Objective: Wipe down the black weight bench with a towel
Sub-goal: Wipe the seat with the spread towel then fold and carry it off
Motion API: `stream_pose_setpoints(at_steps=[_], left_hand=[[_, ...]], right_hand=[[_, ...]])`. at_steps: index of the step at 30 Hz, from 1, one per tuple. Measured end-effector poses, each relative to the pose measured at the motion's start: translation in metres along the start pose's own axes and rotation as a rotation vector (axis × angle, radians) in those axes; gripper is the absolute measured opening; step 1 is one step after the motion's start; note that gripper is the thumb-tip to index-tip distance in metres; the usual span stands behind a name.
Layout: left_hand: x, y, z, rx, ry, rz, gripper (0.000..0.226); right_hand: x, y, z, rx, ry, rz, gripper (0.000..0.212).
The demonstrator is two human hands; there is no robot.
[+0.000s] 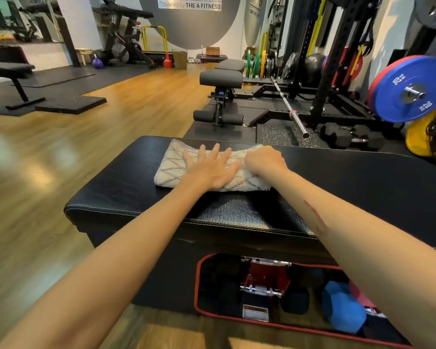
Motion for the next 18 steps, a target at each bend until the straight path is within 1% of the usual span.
stream_pose_setpoints(at_steps=[2, 3, 6, 8, 10, 12, 14, 15, 18], left_hand=[[-0.002, 0.001, 0.0, 0.005, 0.006, 0.018, 0.067], [-0.002, 0.002, 0.001, 0.004, -0.001, 0.018, 0.066], [0.002, 0.0, -0.001, -0.002, -0.027, -0.05, 0.064], [0.01, -0.017, -0.009, 0.046, 0.049, -0.052, 0.062], [0.012, -0.029, -0.024, 0.095, 0.099, 0.02, 0.062], [0.006, -0.02, -0.033, 0.053, 0.093, 0.025, 0.061], [0.001, -0.003, -0.037, 0.004, 0.07, -0.023, 0.06], [0.003, 0.003, -0.038, 0.001, 0.079, -0.063, 0.059], [0.014, -0.003, -0.038, 0.043, 0.156, -0.199, 0.061]], right_hand=[[-0.001, -0.002, -0.008, 0.044, 0.082, 0.039, 0.034], [-0.002, -0.002, -0.012, 0.062, 0.102, 0.051, 0.038], [0.004, -0.007, -0.022, 0.147, 0.101, -0.002, 0.04], [0.012, -0.006, -0.023, 0.192, 0.072, -0.069, 0.04], [0.022, 0.003, -0.019, 0.193, 0.057, -0.155, 0.038], [0.03, 0.016, -0.012, 0.147, 0.051, -0.219, 0.043], [0.041, 0.024, -0.009, 0.1, 0.074, -0.217, 0.05], [0.047, 0.022, -0.009, 0.103, 0.096, -0.199, 0.05], [0.059, -0.004, -0.018, 0.171, 0.118, -0.14, 0.05]])
Point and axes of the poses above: each hand's wrist, its own z-axis towards the middle knuckle, its own x-axis out of the back of the hand, y = z × x, the point moved 9 cm from there along z, towards the middle knuckle, and after that the axes turned 14 degrees about -x, right-handed, at the moved point
